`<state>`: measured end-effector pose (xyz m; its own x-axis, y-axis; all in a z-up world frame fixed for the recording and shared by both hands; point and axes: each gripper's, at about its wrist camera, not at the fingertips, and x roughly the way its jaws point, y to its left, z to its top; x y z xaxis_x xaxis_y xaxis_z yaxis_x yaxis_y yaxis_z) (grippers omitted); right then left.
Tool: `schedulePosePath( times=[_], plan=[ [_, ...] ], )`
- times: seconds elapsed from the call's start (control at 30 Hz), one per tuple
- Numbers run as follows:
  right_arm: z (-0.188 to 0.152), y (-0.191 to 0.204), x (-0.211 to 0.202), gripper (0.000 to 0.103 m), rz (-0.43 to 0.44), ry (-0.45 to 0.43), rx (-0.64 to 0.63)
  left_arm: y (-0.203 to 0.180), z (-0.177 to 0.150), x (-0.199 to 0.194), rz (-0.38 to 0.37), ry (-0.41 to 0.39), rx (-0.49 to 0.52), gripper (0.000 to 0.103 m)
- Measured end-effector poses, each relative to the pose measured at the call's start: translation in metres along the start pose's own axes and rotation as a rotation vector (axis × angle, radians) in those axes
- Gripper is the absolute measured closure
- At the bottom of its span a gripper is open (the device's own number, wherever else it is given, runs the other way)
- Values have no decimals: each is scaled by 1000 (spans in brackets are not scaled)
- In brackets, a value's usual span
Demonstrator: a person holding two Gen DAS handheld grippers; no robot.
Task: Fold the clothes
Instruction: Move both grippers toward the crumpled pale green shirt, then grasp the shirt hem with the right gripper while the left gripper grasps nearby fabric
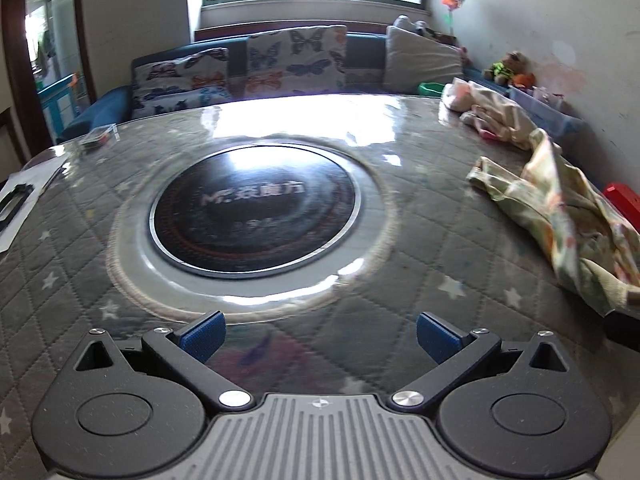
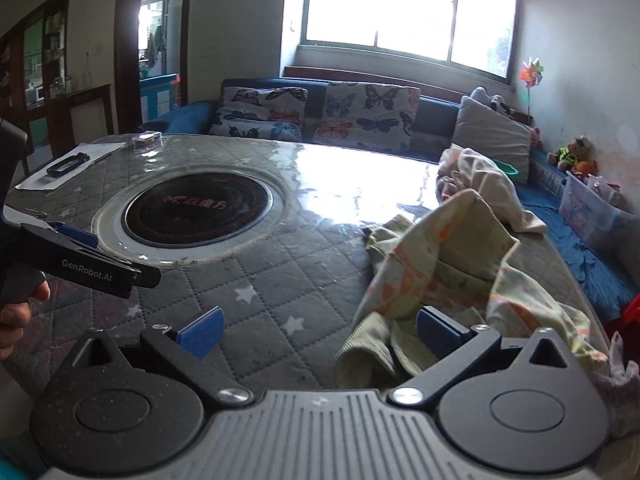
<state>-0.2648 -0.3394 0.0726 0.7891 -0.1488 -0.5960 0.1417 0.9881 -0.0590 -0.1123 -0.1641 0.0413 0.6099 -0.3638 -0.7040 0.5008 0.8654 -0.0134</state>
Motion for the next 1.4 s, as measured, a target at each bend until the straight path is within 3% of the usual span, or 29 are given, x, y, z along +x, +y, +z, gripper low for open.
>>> schedulePosePath(
  times=[0.63,0.97,1.4],
  plan=[
    [-34,-33,-24,0,-67,37,104,-70,3,-1,-102,19,159,0],
    [-35,-49,-30,0,-80,19,148,-92,22,-5,-163,-3,186,0],
    [-26,-77,-21,3,-101,-9,215,-133,51,6,-168,-33,261,0]
  ],
)
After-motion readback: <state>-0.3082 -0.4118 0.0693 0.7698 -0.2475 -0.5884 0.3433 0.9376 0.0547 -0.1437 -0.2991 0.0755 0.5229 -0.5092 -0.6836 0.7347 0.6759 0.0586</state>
